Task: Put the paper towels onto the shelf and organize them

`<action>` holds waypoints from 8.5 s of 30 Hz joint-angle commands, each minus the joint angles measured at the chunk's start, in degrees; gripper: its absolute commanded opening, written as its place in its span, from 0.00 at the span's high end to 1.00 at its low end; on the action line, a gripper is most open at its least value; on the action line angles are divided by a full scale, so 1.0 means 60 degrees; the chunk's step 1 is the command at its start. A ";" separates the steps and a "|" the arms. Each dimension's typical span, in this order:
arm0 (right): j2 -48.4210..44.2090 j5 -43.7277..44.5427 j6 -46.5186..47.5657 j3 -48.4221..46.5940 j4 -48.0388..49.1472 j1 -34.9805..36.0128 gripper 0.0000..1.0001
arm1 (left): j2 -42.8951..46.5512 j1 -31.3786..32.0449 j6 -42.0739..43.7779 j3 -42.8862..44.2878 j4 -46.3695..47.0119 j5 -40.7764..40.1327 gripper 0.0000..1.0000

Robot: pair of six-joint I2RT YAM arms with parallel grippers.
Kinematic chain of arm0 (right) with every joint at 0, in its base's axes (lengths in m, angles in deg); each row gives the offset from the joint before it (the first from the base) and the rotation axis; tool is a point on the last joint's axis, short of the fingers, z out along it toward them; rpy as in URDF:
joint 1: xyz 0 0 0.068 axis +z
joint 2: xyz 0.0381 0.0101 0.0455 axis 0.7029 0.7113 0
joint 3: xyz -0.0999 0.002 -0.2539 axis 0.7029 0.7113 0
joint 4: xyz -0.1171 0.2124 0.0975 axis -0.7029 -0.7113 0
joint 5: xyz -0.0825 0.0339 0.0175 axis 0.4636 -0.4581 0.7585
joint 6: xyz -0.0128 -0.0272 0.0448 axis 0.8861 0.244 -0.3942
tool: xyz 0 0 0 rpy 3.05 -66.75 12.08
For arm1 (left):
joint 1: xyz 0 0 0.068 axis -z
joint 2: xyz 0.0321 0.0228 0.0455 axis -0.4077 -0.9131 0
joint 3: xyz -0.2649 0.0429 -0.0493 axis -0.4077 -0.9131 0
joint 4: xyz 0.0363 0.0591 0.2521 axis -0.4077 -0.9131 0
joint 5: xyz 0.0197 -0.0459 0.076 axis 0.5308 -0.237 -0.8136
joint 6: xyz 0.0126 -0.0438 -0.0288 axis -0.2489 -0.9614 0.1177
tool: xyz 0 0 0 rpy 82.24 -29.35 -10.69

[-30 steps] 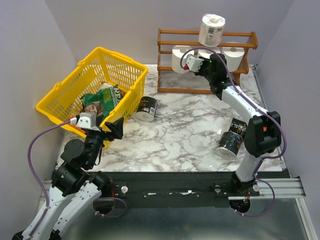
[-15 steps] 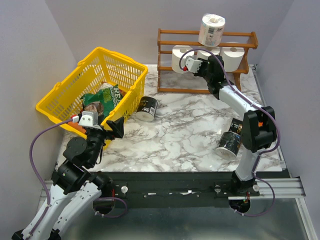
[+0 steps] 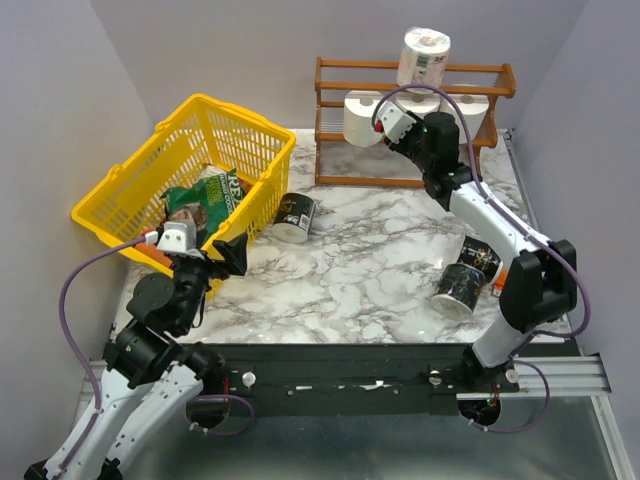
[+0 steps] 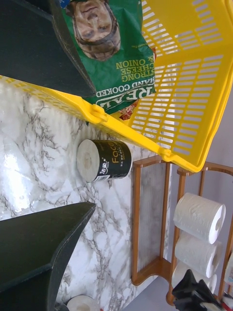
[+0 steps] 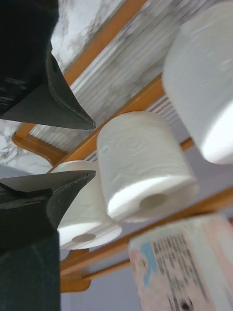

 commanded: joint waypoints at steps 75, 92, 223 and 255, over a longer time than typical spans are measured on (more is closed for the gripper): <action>0.1316 0.4083 -0.6558 0.2092 0.1273 0.6365 0.53 | 0.0754 -0.0064 -0.0025 -0.0099 0.0161 -0.0312 0.01; -0.2000 0.0537 -1.1034 0.2736 -0.6636 0.5780 0.56 | 0.0871 -0.0064 -0.0040 -0.0128 0.0190 -0.0195 0.01; 0.3127 -0.0079 0.2633 -0.0486 0.1685 0.1824 0.41 | 0.0549 -0.0064 0.0004 -0.0128 0.0190 -0.0254 0.01; 0.1397 -0.0547 0.2413 0.1609 0.1084 0.2132 0.57 | 0.0608 -0.0064 -0.0011 -0.0099 0.0146 -0.0122 0.01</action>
